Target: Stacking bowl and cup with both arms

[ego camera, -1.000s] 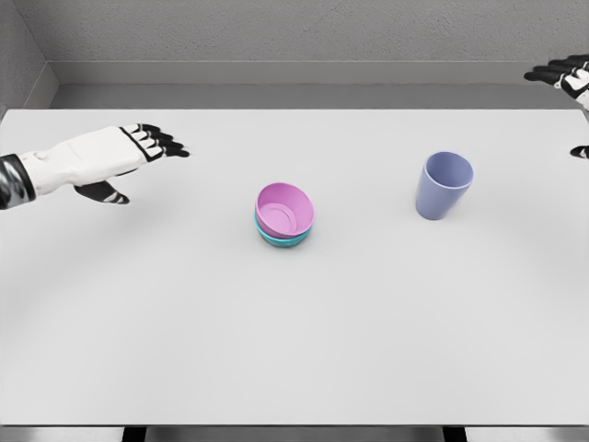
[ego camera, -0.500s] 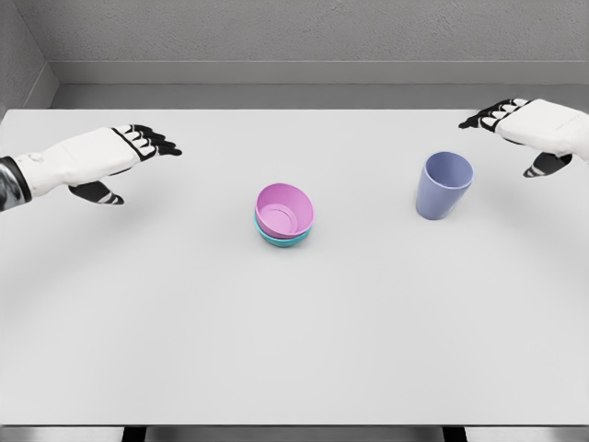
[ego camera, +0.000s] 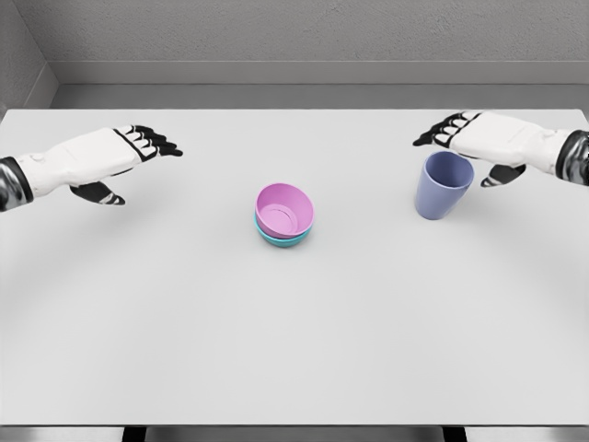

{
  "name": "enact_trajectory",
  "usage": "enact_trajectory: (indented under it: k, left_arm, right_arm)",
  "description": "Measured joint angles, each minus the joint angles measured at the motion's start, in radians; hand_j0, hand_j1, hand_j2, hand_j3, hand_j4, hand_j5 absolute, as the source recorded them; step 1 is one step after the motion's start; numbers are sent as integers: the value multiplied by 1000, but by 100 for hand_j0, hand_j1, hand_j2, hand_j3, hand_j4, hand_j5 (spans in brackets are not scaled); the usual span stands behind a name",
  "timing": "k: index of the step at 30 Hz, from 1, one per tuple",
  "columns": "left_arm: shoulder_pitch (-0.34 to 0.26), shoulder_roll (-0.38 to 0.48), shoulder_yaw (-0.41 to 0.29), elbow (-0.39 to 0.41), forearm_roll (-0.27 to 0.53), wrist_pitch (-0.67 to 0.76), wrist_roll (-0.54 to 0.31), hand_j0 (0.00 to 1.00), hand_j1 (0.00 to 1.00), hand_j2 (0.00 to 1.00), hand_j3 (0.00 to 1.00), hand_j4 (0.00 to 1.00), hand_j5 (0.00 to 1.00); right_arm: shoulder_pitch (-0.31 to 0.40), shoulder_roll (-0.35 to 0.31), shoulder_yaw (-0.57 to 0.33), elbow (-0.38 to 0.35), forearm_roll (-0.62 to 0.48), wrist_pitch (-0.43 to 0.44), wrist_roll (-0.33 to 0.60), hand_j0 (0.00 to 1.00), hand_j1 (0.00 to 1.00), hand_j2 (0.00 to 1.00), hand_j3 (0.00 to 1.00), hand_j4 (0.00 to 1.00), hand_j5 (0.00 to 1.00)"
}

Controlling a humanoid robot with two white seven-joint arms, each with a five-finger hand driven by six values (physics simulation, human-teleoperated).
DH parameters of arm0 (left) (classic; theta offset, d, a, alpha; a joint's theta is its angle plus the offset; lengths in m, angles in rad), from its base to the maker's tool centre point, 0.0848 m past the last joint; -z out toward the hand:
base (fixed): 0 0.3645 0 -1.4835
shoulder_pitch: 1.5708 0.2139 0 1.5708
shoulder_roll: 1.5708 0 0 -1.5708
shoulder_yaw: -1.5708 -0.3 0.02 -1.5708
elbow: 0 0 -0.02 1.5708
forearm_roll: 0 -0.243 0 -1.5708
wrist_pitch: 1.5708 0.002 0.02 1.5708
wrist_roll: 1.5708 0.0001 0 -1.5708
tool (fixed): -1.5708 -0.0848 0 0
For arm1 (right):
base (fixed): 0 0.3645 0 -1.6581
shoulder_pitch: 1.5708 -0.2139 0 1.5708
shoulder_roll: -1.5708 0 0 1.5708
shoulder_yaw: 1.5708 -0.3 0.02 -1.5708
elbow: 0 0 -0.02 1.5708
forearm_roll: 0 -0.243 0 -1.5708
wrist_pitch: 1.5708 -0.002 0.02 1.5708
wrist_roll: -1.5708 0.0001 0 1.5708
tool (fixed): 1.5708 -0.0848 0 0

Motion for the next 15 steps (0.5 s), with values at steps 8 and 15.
enact_trajectory:
  k: [8, 15]
  left_arm:
    - [15, 0, 2, 0, 0, 0, -1, 100, 100, 100, 100, 100, 100]
    - [15, -6, 3, 1, 0, 0, -16, 100, 100, 100, 100, 100, 100]
  right_arm:
    - [-5, 33, 20, 61, 2, -1, 0, 100, 100, 100, 100, 100, 100]
    - [-6, 57, 43, 99, 3, -1, 1, 100, 100, 100, 100, 100, 100]
